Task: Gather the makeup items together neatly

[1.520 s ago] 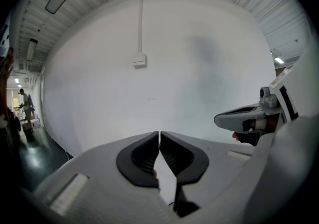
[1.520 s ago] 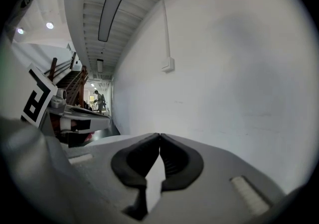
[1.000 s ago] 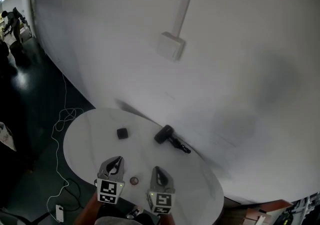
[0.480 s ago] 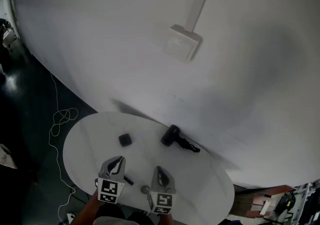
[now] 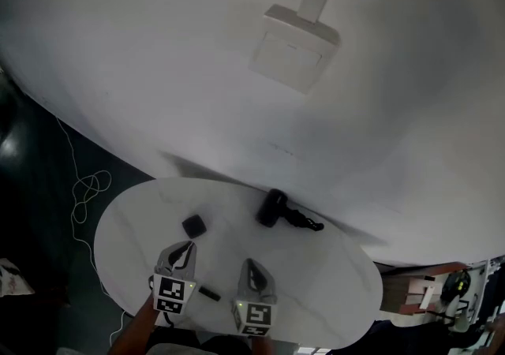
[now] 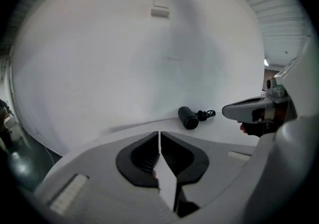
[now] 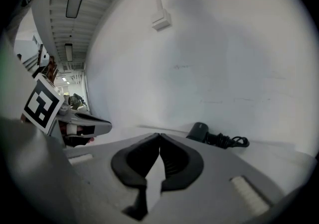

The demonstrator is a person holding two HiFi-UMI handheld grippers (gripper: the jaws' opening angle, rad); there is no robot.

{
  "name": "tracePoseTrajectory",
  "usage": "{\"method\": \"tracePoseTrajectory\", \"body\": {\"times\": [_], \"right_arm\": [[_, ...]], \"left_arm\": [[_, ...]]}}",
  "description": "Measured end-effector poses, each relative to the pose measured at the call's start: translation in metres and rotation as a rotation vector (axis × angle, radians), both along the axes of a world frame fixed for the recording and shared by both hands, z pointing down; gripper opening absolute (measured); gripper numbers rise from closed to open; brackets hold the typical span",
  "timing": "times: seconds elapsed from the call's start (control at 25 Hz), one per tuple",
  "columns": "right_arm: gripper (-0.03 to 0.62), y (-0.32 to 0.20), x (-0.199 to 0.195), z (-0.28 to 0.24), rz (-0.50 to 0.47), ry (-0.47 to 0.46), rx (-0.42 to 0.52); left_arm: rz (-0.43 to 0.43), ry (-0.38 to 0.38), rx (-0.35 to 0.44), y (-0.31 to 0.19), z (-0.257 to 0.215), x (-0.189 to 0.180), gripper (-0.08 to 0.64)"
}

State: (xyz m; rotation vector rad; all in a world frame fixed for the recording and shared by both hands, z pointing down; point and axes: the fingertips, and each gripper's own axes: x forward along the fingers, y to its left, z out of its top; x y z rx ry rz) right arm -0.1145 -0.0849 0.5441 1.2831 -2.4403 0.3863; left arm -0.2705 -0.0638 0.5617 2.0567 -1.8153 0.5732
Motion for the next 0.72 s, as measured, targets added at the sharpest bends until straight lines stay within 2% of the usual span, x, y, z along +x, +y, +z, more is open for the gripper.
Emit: {"method": "tracePoseTrajectory", "body": {"times": [0.16,0.36,0.44,0.56,0.72], "right_arm": [[0.005,-0.007,-0.003,0.015,0.018,0.018,-0.030],[0.005,-0.014,-0.009,0.029,0.029,0.027,-0.060],[0.005,-0.017,-0.011,0.034,0.028,0.031,-0.066],[0.005,-0.018,-0.013,0.044,0.027,0.042,-0.092],[0.005,-0.023,-0.015,0.054,0.018,0.057,-0.094]], "left_arm": [[0.038,-0.004,-0.051,-0.014,0.024,-0.006,0.033],[0.096,0.010,-0.140,-0.023,0.057,-0.006,0.220],[0.107,0.022,-0.179,-0.024,0.070,-0.008,0.268],[0.120,0.028,-0.220,-0.027,0.086,-0.010,0.317],[0.121,0.004,-0.241,-0.038,0.103,-0.019,0.340]]}}
